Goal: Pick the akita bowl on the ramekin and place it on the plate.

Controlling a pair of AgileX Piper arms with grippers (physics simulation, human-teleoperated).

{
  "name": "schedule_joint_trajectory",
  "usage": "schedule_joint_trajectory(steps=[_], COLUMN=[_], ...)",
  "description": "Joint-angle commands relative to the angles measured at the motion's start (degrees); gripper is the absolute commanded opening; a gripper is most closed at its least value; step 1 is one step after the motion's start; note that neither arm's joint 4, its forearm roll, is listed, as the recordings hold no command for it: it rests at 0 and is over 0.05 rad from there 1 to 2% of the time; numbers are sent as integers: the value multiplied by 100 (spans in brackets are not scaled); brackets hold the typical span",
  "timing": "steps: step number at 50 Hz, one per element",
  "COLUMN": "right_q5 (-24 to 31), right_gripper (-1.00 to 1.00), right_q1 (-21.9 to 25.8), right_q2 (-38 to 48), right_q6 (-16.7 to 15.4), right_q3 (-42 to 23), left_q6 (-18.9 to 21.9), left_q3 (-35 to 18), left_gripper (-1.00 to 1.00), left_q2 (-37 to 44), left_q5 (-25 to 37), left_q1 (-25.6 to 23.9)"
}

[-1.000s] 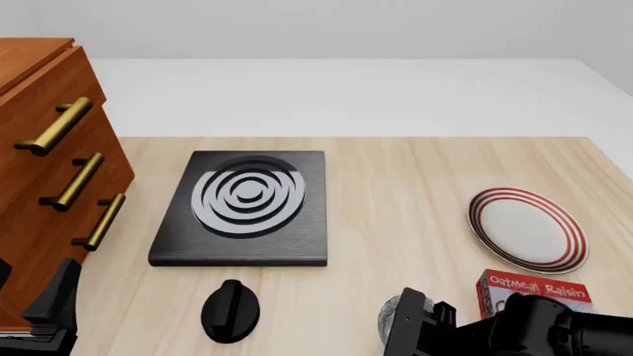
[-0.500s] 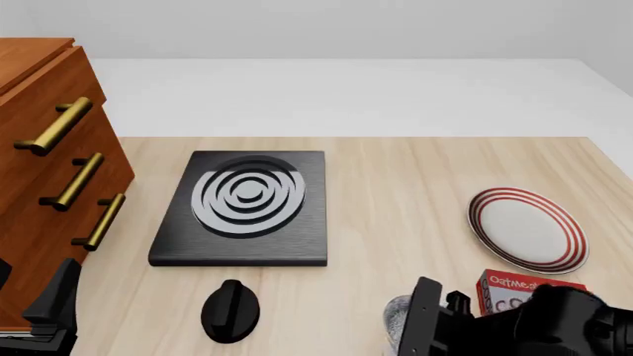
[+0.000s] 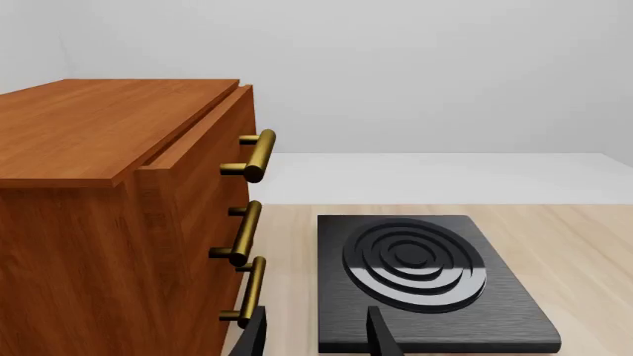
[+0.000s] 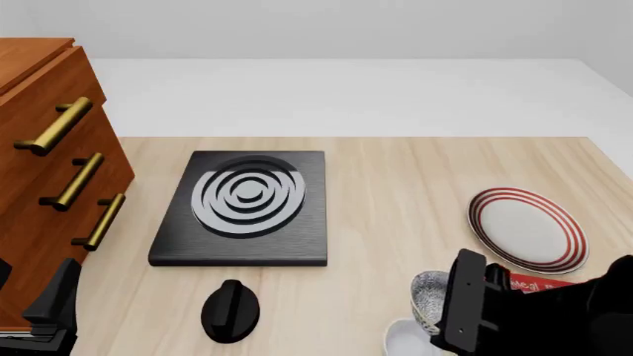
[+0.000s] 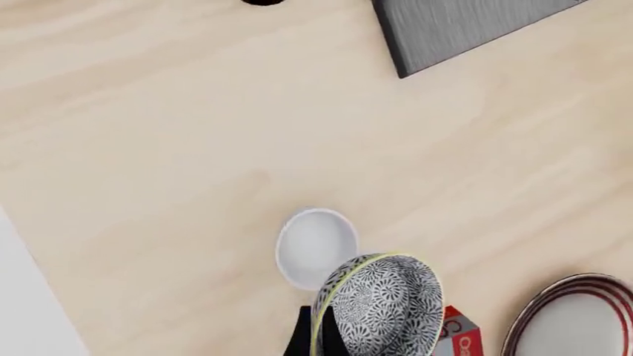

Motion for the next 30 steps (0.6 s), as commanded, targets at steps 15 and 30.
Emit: schedule_joint_trajectory(steps=[15, 30], right_q5=[620, 356], right_gripper=[-100, -100], right_q1=[-1126, -1947], right_q2=[-336, -32], right_q6=[-807, -1176], right_q3=[-842, -1066], left_q6=[0, 0], left_q3=[0, 0], left_gripper=[100, 100], left_q2=[0, 0], left_q5=[0, 0], left_q1=[0, 0])
